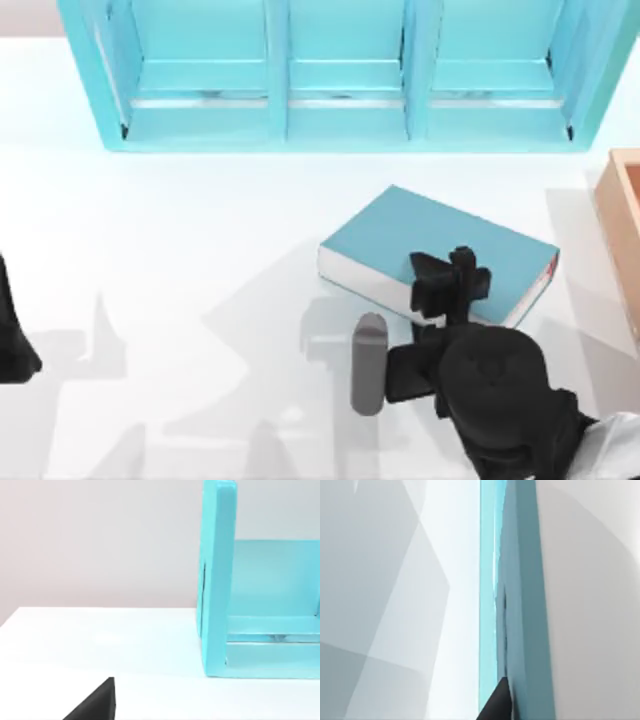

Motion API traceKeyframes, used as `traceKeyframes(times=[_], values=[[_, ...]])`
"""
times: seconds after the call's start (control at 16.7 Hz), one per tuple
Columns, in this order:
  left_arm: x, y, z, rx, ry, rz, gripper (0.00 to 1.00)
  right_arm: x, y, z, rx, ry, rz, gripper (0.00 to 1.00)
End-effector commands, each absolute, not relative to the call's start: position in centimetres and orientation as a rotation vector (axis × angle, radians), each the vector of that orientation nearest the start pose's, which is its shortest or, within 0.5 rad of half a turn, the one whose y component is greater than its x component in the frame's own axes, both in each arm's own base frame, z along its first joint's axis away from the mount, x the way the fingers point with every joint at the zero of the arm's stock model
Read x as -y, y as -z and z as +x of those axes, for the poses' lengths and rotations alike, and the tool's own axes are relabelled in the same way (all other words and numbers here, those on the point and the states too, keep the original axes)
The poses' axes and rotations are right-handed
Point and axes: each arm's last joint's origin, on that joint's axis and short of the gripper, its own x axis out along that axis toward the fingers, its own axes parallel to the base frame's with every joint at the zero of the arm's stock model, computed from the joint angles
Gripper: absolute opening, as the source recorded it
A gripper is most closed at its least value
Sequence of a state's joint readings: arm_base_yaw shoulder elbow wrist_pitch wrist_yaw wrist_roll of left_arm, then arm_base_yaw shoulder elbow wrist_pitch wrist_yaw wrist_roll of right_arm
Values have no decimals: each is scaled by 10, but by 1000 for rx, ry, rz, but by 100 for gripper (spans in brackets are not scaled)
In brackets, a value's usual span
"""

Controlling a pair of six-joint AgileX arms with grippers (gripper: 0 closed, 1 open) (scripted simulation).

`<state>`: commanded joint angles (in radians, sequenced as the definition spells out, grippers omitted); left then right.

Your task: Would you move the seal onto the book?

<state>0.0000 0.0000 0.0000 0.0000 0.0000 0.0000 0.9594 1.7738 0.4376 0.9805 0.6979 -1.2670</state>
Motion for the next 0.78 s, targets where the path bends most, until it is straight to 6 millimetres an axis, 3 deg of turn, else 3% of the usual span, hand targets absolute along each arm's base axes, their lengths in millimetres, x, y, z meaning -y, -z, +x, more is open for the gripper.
traceKeyframes(times=[0.72,0.78], values=[[1,-160,106,0,0,0,100,-218,-102,176,-26,-395,-1524,98],[1,-160,106,0,0,0,100,-218,-102,176,-26,-395,-1524,100]])
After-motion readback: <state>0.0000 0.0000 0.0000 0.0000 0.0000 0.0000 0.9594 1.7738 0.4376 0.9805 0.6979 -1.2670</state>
